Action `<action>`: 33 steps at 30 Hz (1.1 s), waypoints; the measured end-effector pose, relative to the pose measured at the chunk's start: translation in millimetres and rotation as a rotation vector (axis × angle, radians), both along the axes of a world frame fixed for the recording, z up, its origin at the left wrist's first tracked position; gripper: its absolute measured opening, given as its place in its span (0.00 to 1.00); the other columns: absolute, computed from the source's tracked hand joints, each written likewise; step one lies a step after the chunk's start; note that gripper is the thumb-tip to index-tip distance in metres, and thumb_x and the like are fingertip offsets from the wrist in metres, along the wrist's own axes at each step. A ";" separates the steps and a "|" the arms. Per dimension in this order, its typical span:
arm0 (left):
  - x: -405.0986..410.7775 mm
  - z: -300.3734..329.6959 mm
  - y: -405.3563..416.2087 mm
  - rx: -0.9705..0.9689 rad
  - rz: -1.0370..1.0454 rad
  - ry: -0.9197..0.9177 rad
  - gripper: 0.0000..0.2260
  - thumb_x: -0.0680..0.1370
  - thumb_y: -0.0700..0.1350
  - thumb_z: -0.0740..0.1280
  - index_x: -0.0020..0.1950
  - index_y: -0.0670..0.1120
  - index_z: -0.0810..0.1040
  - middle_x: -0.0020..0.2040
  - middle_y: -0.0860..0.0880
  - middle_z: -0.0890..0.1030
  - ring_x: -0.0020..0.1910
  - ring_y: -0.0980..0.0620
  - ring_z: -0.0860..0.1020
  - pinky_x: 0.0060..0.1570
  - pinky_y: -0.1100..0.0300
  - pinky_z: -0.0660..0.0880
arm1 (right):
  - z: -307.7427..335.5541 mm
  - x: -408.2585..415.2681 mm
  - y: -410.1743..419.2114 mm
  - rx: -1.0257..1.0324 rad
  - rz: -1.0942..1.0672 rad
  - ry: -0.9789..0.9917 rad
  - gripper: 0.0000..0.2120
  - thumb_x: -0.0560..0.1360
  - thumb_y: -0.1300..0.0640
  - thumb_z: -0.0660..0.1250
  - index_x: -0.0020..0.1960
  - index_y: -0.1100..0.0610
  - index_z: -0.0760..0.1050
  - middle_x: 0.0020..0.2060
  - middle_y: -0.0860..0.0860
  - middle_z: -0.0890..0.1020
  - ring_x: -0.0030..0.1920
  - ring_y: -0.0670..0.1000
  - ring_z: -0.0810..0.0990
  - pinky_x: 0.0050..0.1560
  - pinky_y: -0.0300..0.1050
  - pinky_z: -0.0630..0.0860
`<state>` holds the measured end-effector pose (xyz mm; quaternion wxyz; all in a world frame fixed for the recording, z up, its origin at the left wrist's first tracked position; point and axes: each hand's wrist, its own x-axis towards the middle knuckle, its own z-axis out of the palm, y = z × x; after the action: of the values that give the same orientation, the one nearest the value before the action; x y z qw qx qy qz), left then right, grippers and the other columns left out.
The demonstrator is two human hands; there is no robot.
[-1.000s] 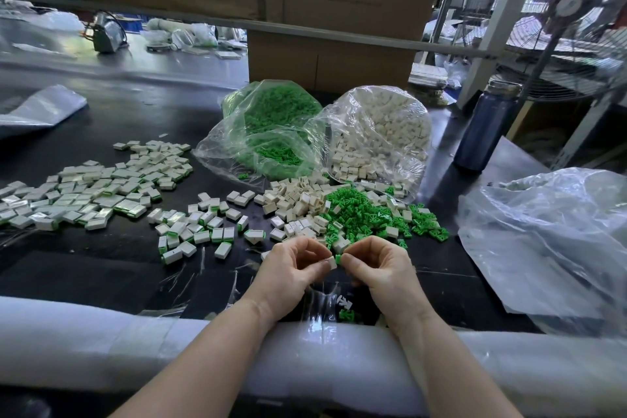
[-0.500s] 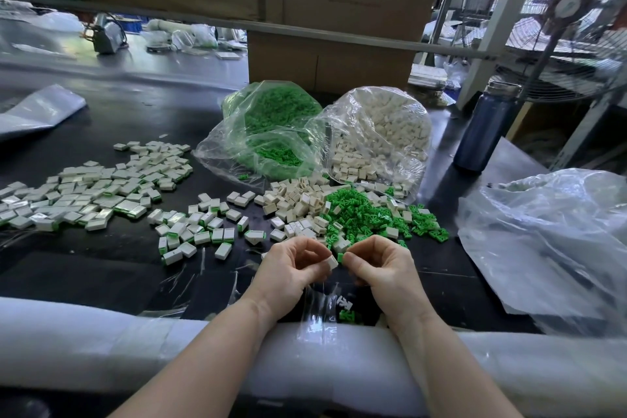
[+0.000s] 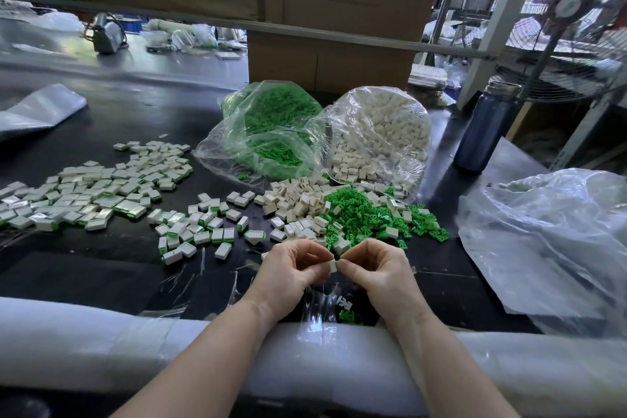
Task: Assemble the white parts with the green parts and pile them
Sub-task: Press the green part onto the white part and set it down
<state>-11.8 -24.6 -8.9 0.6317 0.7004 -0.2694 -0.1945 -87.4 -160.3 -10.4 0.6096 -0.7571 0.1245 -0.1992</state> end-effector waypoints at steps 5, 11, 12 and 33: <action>-0.9 -0.3 -2.1 0.003 0.012 -0.023 0.07 0.72 0.33 0.69 0.42 0.45 0.81 0.40 0.48 0.82 0.38 0.58 0.81 0.42 0.67 0.77 | -2.0 0.2 -1.5 -0.004 0.004 0.017 0.06 0.69 0.68 0.72 0.36 0.61 0.77 0.26 0.49 0.79 0.28 0.43 0.76 0.30 0.36 0.74; -1.4 -1.7 -2.4 0.073 -0.022 -0.089 0.10 0.73 0.34 0.69 0.39 0.49 0.81 0.37 0.51 0.81 0.37 0.59 0.78 0.43 0.68 0.76 | -3.5 0.3 -3.3 0.036 0.013 0.041 0.10 0.66 0.71 0.73 0.36 0.58 0.76 0.29 0.51 0.79 0.30 0.47 0.77 0.32 0.39 0.75; -1.6 -1.6 -2.5 0.080 -0.030 -0.092 0.09 0.73 0.34 0.69 0.39 0.48 0.81 0.37 0.51 0.81 0.37 0.59 0.78 0.43 0.68 0.76 | -3.4 -0.1 -3.6 0.047 0.015 0.049 0.10 0.66 0.71 0.73 0.36 0.58 0.76 0.29 0.51 0.79 0.30 0.48 0.77 0.32 0.39 0.75; -1.4 -6.3 -3.8 0.098 -0.009 -0.174 0.04 0.76 0.40 0.67 0.46 0.49 0.78 0.42 0.47 0.83 0.42 0.54 0.81 0.48 0.63 0.78 | 1.4 -1.0 -1.7 0.194 0.018 0.031 0.03 0.72 0.66 0.70 0.40 0.61 0.80 0.29 0.52 0.83 0.29 0.46 0.79 0.29 0.36 0.75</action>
<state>-13.2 -28.4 -15.2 0.5699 0.7436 -0.3163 -0.1488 -88.5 -162.0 -9.0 0.6799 -0.6984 0.1458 -0.1692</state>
